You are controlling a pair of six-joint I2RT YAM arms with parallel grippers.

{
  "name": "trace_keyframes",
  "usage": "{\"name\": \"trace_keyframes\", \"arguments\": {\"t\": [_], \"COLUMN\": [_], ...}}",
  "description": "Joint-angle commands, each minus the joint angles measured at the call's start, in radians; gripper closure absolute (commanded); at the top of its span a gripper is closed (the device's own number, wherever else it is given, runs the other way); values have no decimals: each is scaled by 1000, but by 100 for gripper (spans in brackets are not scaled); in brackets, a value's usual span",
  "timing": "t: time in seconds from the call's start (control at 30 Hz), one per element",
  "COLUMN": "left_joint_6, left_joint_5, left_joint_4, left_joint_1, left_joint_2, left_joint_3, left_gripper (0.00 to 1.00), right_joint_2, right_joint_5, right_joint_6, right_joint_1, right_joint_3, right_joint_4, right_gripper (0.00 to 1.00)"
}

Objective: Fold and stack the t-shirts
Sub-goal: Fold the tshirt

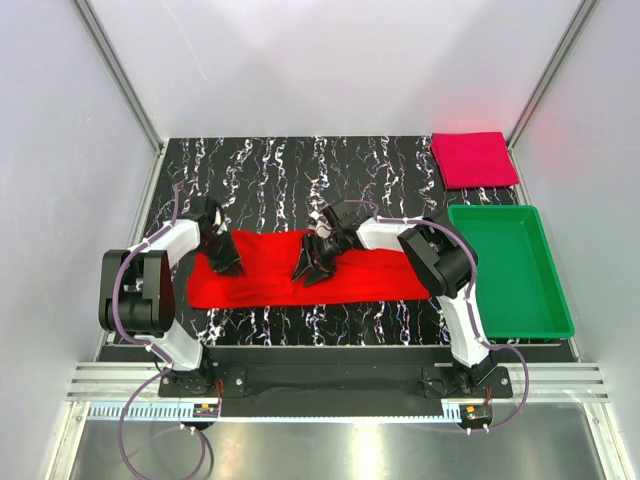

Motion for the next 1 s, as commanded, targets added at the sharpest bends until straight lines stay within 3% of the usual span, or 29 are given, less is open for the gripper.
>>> {"name": "trace_keyframes", "arguments": {"t": [0.0,0.13,0.57,0.6,0.7,0.77,0.97], "left_joint_6": [11,8,-15,-18,-24,-32,-46], "left_joint_5": [36,48,47,45,42,36,12], "left_joint_4": [27,26,-28,-34,-45,-54,-74], "left_joint_1": [5,5,5,5,5,5,5], "left_joint_2": [-6,-20,-135,-139,-161,-191,-264], "left_joint_3": [-15,-18,-12,-10,-9,-10,-13], "left_gripper": [83,99,100,100,100,100,100], "right_joint_2": [-39,-17,-9,-12,-20,-49,-77], "right_joint_5": [13,-7,-59,-62,-74,-73,-73], "right_joint_6": [49,89,130,127,130,130,121], "right_joint_1": [11,12,40,41,41,41,41], "right_joint_3": [-28,-25,-28,-28,-26,-35,-37], "right_joint_4": [64,110,170,173,173,173,153], "right_gripper": [45,46,63,66,90,99,100]}}
